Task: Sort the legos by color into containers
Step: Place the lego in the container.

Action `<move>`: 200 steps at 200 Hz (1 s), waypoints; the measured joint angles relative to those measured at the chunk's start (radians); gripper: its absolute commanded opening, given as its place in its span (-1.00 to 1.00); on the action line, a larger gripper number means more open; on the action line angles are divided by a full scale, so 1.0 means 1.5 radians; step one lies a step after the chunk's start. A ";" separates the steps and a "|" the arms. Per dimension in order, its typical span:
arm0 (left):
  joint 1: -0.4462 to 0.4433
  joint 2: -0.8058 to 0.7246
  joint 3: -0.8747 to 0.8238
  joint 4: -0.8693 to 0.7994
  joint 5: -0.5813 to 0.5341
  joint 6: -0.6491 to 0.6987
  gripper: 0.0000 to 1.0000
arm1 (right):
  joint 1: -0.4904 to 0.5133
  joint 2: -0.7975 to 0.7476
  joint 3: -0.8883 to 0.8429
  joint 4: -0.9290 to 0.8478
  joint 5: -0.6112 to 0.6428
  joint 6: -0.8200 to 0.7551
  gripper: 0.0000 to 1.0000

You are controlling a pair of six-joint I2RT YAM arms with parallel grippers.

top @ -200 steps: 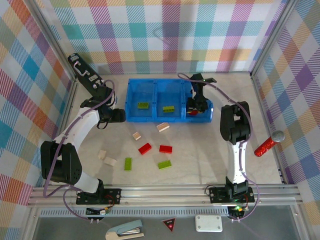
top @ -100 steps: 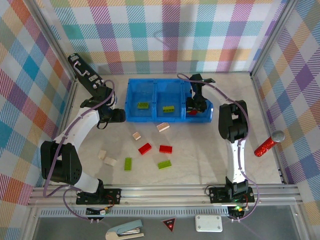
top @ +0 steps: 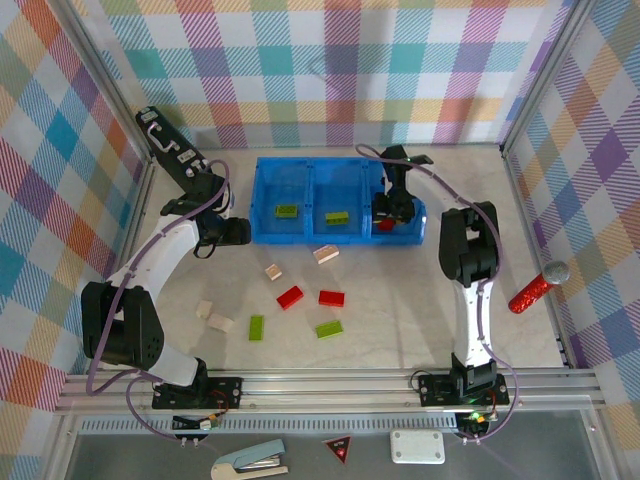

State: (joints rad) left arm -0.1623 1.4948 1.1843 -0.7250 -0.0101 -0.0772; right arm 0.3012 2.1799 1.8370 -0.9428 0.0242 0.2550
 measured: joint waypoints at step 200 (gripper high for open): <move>-0.096 -0.013 -0.023 -0.040 0.013 -0.093 0.42 | 0.042 -0.302 -0.263 0.011 -0.007 0.057 0.07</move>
State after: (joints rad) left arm -0.3069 1.4757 1.1500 -0.7849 0.0093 -0.2173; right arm 0.3649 1.7275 1.4418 -0.9268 0.0139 0.3405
